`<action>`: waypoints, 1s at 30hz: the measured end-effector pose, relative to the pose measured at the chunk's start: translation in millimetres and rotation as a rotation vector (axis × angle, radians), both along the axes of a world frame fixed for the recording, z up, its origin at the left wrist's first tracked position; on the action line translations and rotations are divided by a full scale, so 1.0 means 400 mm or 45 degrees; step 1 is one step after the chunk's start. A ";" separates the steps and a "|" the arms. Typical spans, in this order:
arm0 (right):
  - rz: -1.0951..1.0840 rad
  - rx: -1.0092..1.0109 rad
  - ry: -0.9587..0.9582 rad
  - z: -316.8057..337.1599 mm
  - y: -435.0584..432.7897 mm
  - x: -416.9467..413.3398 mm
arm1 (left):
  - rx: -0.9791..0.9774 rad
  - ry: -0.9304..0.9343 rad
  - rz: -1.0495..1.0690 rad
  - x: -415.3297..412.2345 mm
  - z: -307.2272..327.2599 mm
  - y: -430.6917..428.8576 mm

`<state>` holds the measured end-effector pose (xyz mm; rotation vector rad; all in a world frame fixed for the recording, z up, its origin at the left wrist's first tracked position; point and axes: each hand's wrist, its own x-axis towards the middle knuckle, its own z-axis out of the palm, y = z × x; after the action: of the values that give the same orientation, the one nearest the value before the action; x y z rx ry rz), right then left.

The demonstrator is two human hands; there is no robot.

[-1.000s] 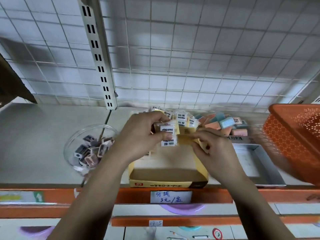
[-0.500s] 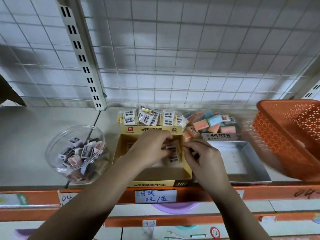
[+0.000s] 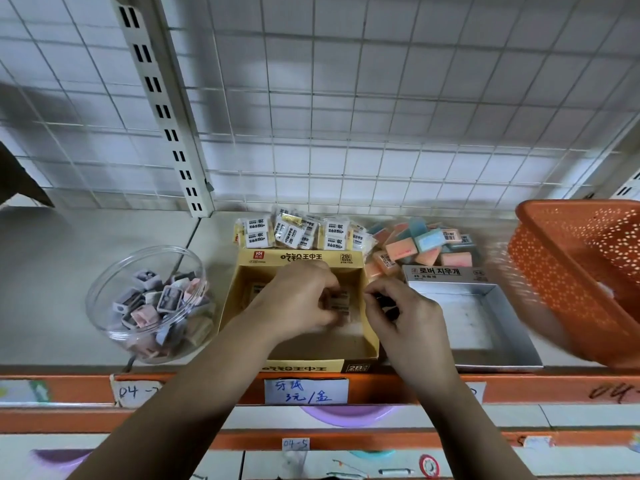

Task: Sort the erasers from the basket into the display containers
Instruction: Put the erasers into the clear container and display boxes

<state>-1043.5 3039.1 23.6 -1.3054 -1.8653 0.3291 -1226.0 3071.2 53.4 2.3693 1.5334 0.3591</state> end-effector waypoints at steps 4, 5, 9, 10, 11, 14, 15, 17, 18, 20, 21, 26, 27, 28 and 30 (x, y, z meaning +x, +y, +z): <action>0.008 -0.002 -0.008 0.000 0.002 0.001 | 0.069 0.145 -0.043 0.010 -0.004 -0.001; 0.008 -0.001 -0.018 -0.001 0.003 0.002 | 0.082 0.163 -0.049 0.011 -0.005 -0.001; 0.009 0.017 -0.092 0.017 0.000 0.004 | 0.133 0.117 -0.034 0.001 0.003 -0.007; 0.008 0.037 -0.101 0.029 0.004 0.005 | 0.172 0.061 -0.011 -0.004 0.010 -0.011; 0.009 0.057 -0.098 0.044 0.011 0.005 | 0.219 -0.007 0.016 -0.011 0.019 -0.014; 0.082 0.126 -0.128 0.093 0.070 -0.001 | 0.304 -0.180 0.118 -0.036 0.045 -0.019; 0.115 0.136 -0.178 0.104 0.100 -0.007 | 0.312 -0.227 0.149 -0.047 0.051 -0.019; 0.155 0.090 -0.314 0.121 0.163 -0.026 | 0.305 -0.305 0.200 -0.069 0.059 -0.021; 0.159 0.049 -0.384 0.127 0.192 -0.039 | 0.301 -0.333 0.225 -0.079 0.062 -0.023; 0.160 -0.044 -0.515 0.133 0.239 -0.064 | 0.299 -0.371 0.261 -0.098 0.066 -0.028; 0.170 -0.093 -0.588 0.134 0.258 -0.075 | 0.302 -0.385 0.272 -0.107 0.068 -0.029; 0.156 -0.230 -0.816 0.141 0.295 -0.100 | 0.255 -0.419 0.304 -0.168 0.111 -0.025; 0.146 -0.229 -0.800 0.141 0.296 -0.100 | 0.254 -0.392 0.319 -0.184 0.121 -0.018; 0.136 -0.226 -0.779 0.140 0.297 -0.101 | 0.248 -0.363 0.339 -0.200 0.131 -0.009; 0.128 -0.243 -0.722 0.139 0.297 -0.101 | 0.200 -0.317 0.369 -0.233 0.148 0.018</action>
<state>-1084.1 3157.9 79.2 -1.5493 -2.4259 0.2029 -1319.2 3078.6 112.6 2.1104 1.7802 0.8338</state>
